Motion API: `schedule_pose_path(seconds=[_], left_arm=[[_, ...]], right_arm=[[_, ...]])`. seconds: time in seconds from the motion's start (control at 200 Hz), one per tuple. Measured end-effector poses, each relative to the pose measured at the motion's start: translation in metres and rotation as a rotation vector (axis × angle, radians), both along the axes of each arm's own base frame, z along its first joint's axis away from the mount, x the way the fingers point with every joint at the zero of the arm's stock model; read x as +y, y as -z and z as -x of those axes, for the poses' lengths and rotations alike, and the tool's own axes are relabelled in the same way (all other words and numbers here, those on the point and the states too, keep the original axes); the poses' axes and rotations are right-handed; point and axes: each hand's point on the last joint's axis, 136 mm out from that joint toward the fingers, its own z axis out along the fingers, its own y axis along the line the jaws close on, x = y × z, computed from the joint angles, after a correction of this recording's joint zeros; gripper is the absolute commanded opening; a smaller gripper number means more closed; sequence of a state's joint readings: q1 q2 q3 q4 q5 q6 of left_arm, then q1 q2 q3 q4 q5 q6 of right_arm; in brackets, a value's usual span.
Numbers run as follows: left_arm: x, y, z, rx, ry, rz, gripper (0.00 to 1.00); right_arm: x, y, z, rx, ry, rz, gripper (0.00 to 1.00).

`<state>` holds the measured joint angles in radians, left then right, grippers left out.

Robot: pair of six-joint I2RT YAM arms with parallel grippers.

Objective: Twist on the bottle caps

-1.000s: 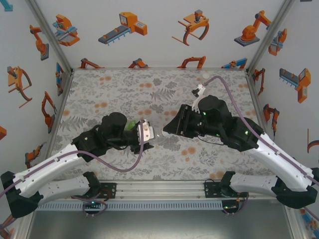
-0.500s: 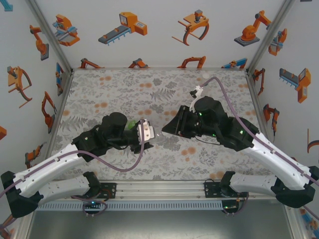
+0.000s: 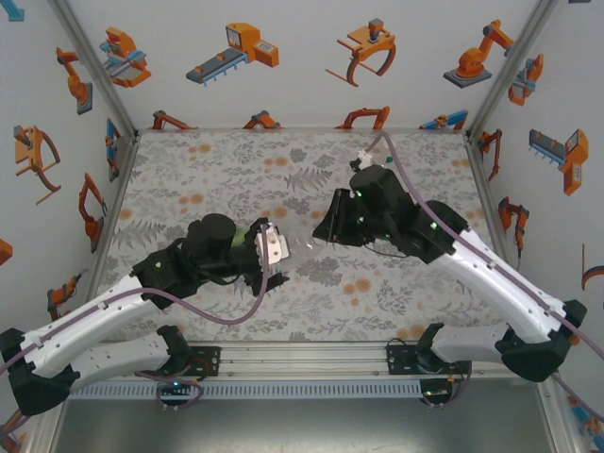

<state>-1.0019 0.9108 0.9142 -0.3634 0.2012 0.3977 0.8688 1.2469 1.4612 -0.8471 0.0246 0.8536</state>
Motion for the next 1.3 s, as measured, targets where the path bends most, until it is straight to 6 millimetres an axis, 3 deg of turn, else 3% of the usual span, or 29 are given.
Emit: schedule_pose_path(seconds=[0.34,0.731,1.041,1.302], left_arm=[[0.024,0.005,-0.018,0.077,-0.222,0.036,0.76],[0.053,0.004,-0.037,0.260,-0.504,0.162,0.78],[0.073,0.011,-0.039,0.400,-0.646,0.218,0.78],[0.075,0.020,-0.039,0.457,-0.675,0.209,0.78]], right_arm=[[-0.023,0.026,-0.104,-0.025,-0.002,0.325,0.14],[-0.039,0.050,-0.224,-0.083,0.007,0.479,0.15],[-0.051,0.097,-0.283,-0.064,0.006,0.553,0.15],[-0.067,0.121,-0.303,-0.030,0.031,0.570,0.17]])
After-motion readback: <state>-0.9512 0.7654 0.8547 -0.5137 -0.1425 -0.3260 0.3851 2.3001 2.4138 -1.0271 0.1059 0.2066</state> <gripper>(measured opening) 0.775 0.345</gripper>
